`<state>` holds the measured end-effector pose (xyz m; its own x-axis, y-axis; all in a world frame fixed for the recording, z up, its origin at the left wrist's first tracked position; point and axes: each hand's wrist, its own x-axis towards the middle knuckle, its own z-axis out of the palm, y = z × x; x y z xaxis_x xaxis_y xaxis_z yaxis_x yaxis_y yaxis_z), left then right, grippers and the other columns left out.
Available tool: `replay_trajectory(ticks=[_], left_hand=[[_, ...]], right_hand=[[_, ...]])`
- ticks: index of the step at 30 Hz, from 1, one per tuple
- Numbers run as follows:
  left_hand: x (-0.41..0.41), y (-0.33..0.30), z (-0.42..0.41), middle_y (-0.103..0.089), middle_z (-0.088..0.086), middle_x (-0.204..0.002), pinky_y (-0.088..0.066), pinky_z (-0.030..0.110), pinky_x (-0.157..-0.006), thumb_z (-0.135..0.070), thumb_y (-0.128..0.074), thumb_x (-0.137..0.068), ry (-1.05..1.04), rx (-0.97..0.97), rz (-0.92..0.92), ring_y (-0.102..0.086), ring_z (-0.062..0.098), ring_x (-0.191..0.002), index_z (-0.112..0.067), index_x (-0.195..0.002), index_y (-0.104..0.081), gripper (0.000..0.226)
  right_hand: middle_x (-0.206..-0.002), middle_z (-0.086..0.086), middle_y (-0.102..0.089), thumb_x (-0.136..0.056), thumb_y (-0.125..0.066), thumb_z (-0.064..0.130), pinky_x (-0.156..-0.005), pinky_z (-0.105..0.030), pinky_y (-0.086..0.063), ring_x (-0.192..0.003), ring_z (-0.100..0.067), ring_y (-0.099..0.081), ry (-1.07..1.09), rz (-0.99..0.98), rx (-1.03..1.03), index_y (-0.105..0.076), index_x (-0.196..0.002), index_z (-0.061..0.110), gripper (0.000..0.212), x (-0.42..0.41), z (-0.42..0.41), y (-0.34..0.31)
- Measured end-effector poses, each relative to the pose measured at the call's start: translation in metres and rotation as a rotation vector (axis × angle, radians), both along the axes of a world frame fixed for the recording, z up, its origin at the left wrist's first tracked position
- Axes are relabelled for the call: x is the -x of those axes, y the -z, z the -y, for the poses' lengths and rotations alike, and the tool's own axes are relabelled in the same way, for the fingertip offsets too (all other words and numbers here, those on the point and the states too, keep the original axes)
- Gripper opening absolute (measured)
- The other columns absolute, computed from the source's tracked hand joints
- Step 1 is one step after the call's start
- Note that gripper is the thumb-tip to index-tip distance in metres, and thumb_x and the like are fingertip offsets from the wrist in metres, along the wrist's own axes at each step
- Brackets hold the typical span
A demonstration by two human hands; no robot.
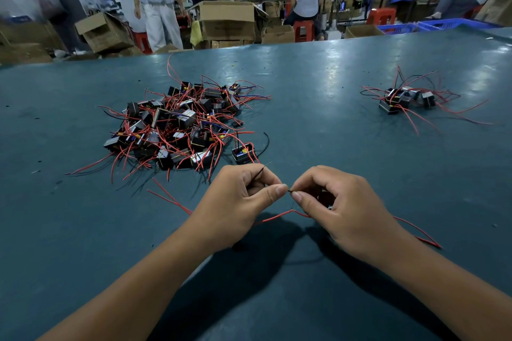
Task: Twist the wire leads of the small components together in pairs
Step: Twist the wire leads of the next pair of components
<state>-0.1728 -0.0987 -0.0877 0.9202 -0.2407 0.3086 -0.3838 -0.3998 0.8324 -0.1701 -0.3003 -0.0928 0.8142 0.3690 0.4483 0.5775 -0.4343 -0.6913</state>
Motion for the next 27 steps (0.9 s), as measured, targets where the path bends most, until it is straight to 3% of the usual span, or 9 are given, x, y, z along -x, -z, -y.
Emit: replay_trajectory(ticks=[6,10,13,15,19,27], left_hand=[[-0.001,0.001,0.002,-0.033,-0.010,-0.052,-0.023,0.017,-0.048,-0.018,-0.074,-0.089,-0.028,0.073,-0.057,-0.025,0.005,-0.048,-0.007,-0.077,-0.069,0.017],[-0.001,-0.001,-0.002,-0.053,0.003,-0.063,-0.036,0.024,-0.057,-0.025,-0.077,-0.081,-0.008,0.108,-0.122,-0.045,0.011,-0.060,-0.010,-0.084,-0.072,0.016],[-0.005,-0.004,-0.008,-0.070,-0.003,-0.070,-0.047,0.018,-0.061,-0.011,-0.070,-0.091,-0.011,0.158,-0.151,-0.058,0.005,-0.063,-0.010,-0.094,-0.073,0.005],[-0.007,-0.005,-0.011,-0.072,0.001,-0.070,-0.048,0.018,-0.060,-0.006,-0.064,-0.094,-0.002,0.146,-0.133,-0.058,0.007,-0.060,-0.009,-0.093,-0.073,0.010],[-0.003,-0.004,-0.008,-0.075,0.005,-0.073,-0.051,0.023,-0.058,-0.010,-0.063,-0.096,0.056,0.115,-0.134,-0.060,0.013,-0.059,-0.010,-0.094,-0.073,0.009],[0.001,0.005,0.009,-0.077,0.004,-0.075,-0.044,0.016,-0.051,-0.014,-0.065,-0.095,0.037,0.141,-0.162,-0.057,0.011,-0.048,-0.007,-0.087,-0.066,0.011]], right_hand=[[-0.070,0.009,-0.061,-0.089,-0.069,0.012,-0.061,-0.012,-0.039,-0.067,-0.011,-0.057,0.017,-0.009,-0.004,-0.065,-0.080,0.021,0.013,0.001,0.000,0.000],[-0.066,0.013,-0.064,-0.088,-0.070,0.014,-0.058,-0.009,-0.038,-0.061,-0.004,-0.058,0.074,-0.063,-0.027,-0.066,-0.077,0.023,0.015,-0.001,0.004,0.004],[-0.063,0.010,-0.066,-0.087,-0.070,0.016,-0.057,-0.014,-0.044,-0.057,-0.005,-0.060,0.130,-0.136,-0.084,-0.067,-0.076,0.025,0.014,-0.004,0.006,0.006],[-0.063,0.007,-0.067,-0.087,-0.070,0.018,-0.057,-0.020,-0.048,-0.058,-0.009,-0.062,0.140,-0.167,-0.116,-0.067,-0.076,0.025,0.014,-0.005,0.006,0.006],[-0.064,0.006,-0.069,-0.087,-0.071,0.019,-0.059,-0.027,-0.051,-0.060,-0.013,-0.065,0.138,-0.189,-0.161,-0.069,-0.076,0.025,0.013,-0.004,0.002,0.006],[-0.066,-0.001,-0.070,-0.086,-0.071,0.016,-0.061,-0.033,-0.053,-0.060,-0.019,-0.065,0.173,-0.219,-0.318,-0.072,-0.076,0.022,0.012,-0.002,-0.007,0.007]])
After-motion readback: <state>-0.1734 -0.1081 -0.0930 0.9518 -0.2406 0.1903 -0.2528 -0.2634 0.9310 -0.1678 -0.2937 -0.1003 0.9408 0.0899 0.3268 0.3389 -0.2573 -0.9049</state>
